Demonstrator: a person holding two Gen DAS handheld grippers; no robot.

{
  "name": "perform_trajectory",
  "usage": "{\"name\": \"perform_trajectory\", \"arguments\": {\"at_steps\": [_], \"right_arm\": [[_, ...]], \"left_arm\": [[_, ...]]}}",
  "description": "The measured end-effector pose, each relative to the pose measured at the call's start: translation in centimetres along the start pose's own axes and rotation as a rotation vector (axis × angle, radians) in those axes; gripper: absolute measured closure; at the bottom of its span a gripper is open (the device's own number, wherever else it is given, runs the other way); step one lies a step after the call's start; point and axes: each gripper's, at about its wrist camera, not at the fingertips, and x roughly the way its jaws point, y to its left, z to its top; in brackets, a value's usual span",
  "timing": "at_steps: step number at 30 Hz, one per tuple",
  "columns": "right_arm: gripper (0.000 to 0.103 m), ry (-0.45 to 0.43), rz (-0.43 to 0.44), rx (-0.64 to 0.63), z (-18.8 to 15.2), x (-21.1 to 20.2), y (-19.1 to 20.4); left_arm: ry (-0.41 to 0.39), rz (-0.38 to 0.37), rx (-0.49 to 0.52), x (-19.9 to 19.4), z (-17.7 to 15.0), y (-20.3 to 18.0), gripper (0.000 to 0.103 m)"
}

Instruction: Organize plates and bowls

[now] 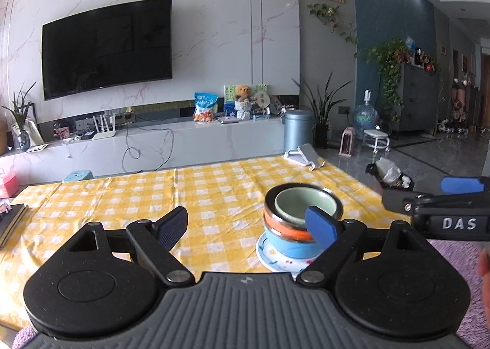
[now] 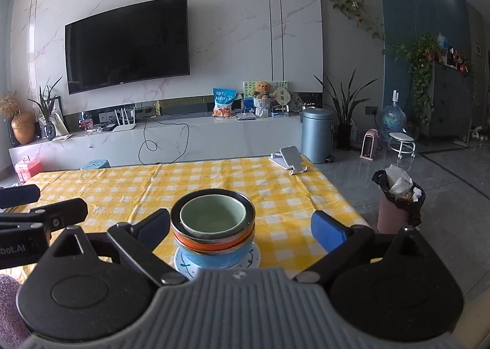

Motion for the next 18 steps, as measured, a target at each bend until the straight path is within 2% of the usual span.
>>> {"name": "perform_trajectory", "arguments": {"at_steps": [4, 11, 15, 18], "right_arm": [[0.003, 0.008, 0.011, -0.002, -1.9, 1.2, -0.5], [0.003, 0.036, -0.035, 0.003, -5.2, 3.2, -1.5], [0.003, 0.045, -0.037, 0.029, -6.6, 4.3, -2.2], [0.003, 0.063, -0.005, 0.051, -7.0, 4.8, -2.6]], "left_arm": [[0.040, 0.086, 0.030, 1.2, -2.0, -0.6, 0.002], [0.093, 0.120, 0.047, 2.8, -4.6, -1.7, 0.002], [0.116, 0.125, 0.070, 3.5, -5.6, -2.4, 0.002], [0.131, 0.128, 0.079, 3.7, -6.2, -2.7, 0.002]]}}
